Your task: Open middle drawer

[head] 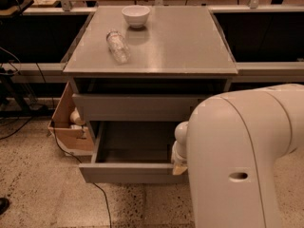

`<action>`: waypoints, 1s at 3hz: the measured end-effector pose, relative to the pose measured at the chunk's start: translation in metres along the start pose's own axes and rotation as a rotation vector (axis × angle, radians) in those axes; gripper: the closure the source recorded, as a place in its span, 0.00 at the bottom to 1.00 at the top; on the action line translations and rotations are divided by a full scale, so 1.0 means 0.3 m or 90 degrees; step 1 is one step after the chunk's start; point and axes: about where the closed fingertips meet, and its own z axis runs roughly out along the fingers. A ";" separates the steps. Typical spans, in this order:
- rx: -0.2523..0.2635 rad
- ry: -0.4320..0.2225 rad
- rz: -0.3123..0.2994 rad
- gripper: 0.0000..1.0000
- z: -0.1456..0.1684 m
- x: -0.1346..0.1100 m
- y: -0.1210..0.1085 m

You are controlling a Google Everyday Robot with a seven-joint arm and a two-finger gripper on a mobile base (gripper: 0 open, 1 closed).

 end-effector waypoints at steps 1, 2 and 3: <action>-0.015 0.010 -0.007 0.41 -0.017 0.013 0.030; -0.033 0.025 -0.026 0.18 -0.034 0.024 0.058; -0.040 0.032 -0.054 0.01 -0.058 0.014 0.062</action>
Offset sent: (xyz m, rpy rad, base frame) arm -0.0257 -0.0159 0.0149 -0.0822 0.0629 0.0768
